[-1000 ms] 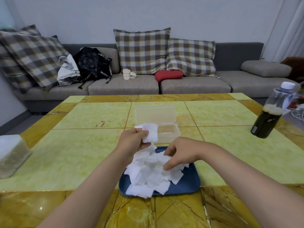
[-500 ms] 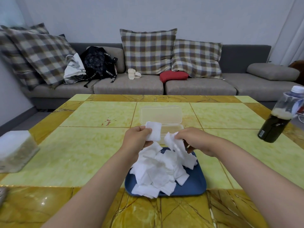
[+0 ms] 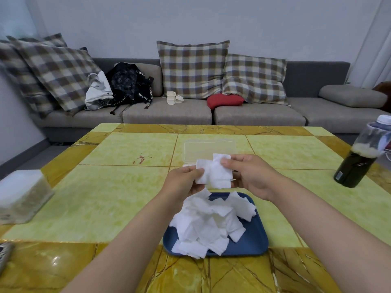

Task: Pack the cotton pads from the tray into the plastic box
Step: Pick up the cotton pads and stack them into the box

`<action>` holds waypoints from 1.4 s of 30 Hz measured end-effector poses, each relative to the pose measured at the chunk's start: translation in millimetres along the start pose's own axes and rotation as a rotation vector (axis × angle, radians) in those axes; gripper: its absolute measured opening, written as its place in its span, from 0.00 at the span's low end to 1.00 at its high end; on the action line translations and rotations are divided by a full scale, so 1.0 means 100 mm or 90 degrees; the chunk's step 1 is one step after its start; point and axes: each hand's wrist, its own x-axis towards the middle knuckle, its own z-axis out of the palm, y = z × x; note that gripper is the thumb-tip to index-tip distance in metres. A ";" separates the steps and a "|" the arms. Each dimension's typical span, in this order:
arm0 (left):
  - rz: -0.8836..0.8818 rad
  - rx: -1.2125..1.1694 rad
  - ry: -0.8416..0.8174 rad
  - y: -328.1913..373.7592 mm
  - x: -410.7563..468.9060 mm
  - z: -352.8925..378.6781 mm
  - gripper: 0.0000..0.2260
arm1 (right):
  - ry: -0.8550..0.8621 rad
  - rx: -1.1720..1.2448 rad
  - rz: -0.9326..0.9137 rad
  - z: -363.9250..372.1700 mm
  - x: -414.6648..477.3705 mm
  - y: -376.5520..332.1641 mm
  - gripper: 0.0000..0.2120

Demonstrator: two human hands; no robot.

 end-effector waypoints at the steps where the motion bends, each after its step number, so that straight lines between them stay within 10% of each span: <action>1: -0.020 -0.016 -0.030 0.01 -0.02 0.02 0.07 | 0.023 0.007 -0.012 0.03 0.00 0.00 0.07; 32: -0.074 -0.071 -0.120 0.07 -0.09 0.11 0.11 | 0.297 -0.118 -0.180 0.09 0.06 -0.05 0.06; 42: -0.015 -0.081 -0.143 0.09 -0.12 0.11 0.12 | 0.164 -0.193 -0.144 0.19 -0.03 -0.05 0.03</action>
